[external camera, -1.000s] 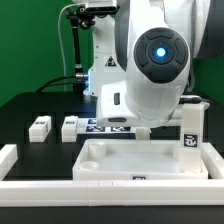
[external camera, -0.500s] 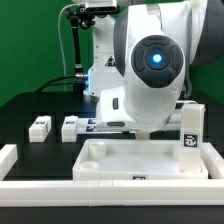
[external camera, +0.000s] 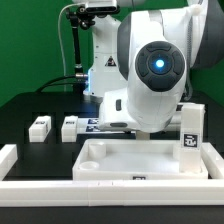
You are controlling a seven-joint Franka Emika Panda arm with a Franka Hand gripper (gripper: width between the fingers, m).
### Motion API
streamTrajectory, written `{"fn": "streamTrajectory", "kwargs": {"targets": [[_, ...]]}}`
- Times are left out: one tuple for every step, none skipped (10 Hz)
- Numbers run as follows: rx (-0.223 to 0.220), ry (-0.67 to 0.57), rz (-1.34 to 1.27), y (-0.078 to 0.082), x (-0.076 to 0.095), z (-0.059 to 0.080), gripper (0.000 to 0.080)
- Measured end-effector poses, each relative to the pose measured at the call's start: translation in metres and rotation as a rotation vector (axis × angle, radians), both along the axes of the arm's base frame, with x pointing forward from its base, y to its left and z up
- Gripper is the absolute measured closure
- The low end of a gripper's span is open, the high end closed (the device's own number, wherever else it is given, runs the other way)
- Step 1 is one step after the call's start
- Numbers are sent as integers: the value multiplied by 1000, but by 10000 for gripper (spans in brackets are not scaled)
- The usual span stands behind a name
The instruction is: Assemble desk
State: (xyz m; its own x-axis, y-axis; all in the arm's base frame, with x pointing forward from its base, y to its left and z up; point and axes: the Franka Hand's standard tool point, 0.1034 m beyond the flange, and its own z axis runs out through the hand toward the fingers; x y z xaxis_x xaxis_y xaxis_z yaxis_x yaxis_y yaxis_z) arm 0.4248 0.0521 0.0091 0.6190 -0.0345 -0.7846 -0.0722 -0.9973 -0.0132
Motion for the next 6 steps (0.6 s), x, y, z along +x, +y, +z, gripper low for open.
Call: {"fn": "streamTrajectory", "kwargs": {"targets": [[-1,5,0,0,-2,0,151],[-1,14,1,1,-5,-2,151],[-1,12,0,0,-4,-2,151],[-1,12,0,0,-4,-2,151],[-1,12,0,0,-4,-2,274],[-1,12,0,0,-4,-2,410]]}}
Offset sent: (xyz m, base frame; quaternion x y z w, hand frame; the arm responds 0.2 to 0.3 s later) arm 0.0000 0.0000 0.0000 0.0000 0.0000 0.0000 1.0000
